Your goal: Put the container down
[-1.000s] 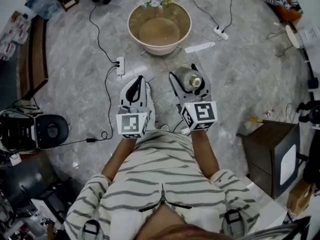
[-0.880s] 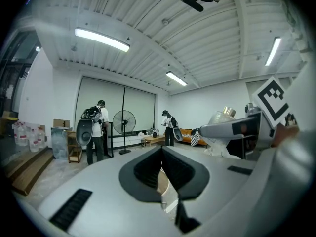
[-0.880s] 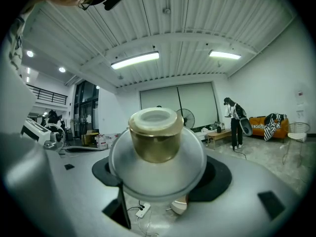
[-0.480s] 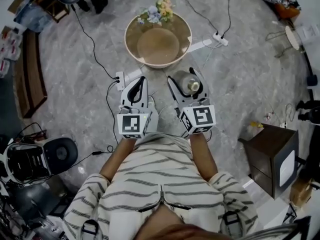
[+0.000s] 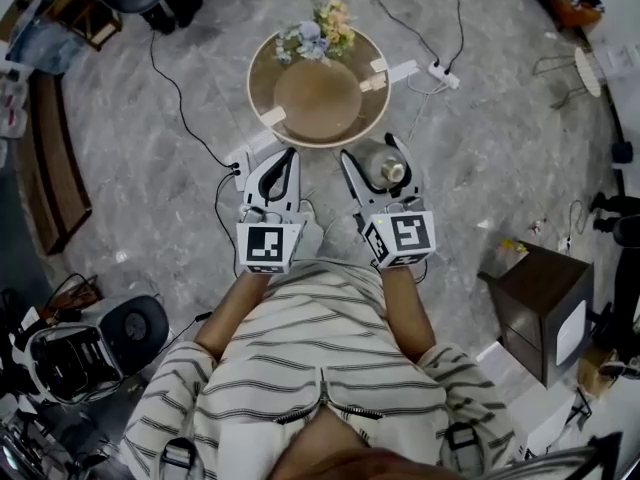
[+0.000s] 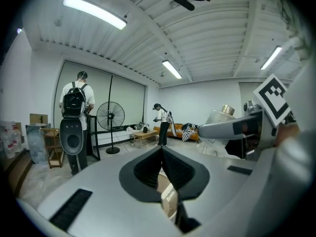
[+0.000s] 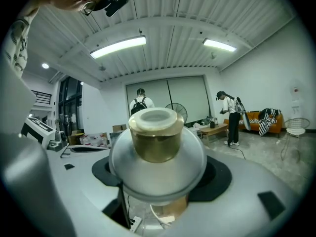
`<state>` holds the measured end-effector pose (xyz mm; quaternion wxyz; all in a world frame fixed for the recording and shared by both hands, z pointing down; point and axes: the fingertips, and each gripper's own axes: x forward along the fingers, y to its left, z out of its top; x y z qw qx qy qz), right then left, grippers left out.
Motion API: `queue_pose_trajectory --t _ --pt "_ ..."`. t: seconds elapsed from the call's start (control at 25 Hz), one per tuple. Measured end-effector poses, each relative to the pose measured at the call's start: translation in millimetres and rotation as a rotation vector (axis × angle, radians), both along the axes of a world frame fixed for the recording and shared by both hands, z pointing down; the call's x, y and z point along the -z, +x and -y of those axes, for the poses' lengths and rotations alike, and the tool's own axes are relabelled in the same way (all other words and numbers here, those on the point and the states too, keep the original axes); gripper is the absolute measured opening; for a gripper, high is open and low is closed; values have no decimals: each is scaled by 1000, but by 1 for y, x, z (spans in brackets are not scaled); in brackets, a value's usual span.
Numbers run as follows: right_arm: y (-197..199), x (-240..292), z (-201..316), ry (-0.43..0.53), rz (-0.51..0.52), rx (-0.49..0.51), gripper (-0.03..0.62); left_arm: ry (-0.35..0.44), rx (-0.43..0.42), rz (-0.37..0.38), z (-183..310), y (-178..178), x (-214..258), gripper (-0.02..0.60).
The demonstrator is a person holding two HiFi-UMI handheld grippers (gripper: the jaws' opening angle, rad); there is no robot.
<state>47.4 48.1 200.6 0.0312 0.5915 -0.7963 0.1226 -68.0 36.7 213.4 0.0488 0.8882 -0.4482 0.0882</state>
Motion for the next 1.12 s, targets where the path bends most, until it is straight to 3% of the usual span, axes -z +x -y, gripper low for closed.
queue_pose_trajectory --t 0.64,0.92,1.12 --pt "-13 -58 76 -47 18 29 345 -71 -9 44 69 -9 -76 0" --pt "-7 -120 99 -104 36 91 345 -81 46 55 84 0 -123 0" --pt "-6 -174 121 -131 22 133 345 -130 143 36 103 -4 -166 0"
